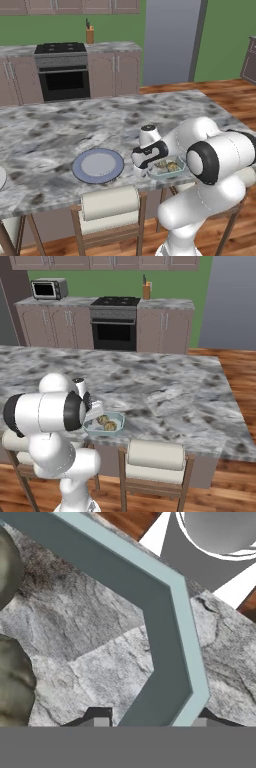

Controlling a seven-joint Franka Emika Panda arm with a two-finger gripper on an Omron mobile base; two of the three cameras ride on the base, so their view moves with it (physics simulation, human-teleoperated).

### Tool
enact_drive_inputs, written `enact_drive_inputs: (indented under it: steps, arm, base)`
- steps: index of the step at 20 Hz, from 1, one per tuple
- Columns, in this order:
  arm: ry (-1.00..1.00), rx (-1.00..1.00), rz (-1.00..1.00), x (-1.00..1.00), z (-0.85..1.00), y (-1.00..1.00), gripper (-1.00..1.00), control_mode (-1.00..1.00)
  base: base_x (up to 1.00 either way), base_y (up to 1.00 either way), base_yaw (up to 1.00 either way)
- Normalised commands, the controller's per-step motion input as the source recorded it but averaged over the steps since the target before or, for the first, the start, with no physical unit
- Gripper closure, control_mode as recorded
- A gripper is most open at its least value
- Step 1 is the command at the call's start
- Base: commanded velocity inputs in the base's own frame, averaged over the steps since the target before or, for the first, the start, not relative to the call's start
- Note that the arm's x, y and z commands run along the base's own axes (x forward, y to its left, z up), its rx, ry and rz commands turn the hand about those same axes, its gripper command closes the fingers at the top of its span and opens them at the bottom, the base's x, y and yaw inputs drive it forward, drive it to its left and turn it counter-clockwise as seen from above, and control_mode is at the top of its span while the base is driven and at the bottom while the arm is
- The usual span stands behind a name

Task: Place two dumplings into each of the tupperware containers and then place the containers in the fridge.

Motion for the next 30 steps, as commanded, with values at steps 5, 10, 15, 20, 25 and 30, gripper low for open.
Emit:
enact_drive_inputs:
  steps: [5,10,15,20,25,30]
  arm:
    - [-0.06,0.00,-0.01,-0.37,-0.07,-0.08,1.00,-1.00]
    - [-0.01,0.00,-0.05,-0.28,0.00,-0.02,1.00,-1.00]
    - [0.00,0.00,-0.03,-0.43,0.55,0.00,1.00,-1.00]
    - [0.00,-0.10,0.00,-0.71,1.00,0.00,1.00,-1.00]
    - [-0.06,-0.10,0.00,-0.88,1.00,0.00,1.00,-1.00]
    - [-0.22,-0.04,0.09,-0.83,0.99,-0.07,1.00,-1.00]
  base:
    - [0.00,0.00,0.00]
    - [0.00,0.00,0.00]
    - [0.00,0.00,0.00]
    - [0.00,0.00,0.00]
    - [0.00,0.00,0.00]
    - [0.00,0.00,0.00]
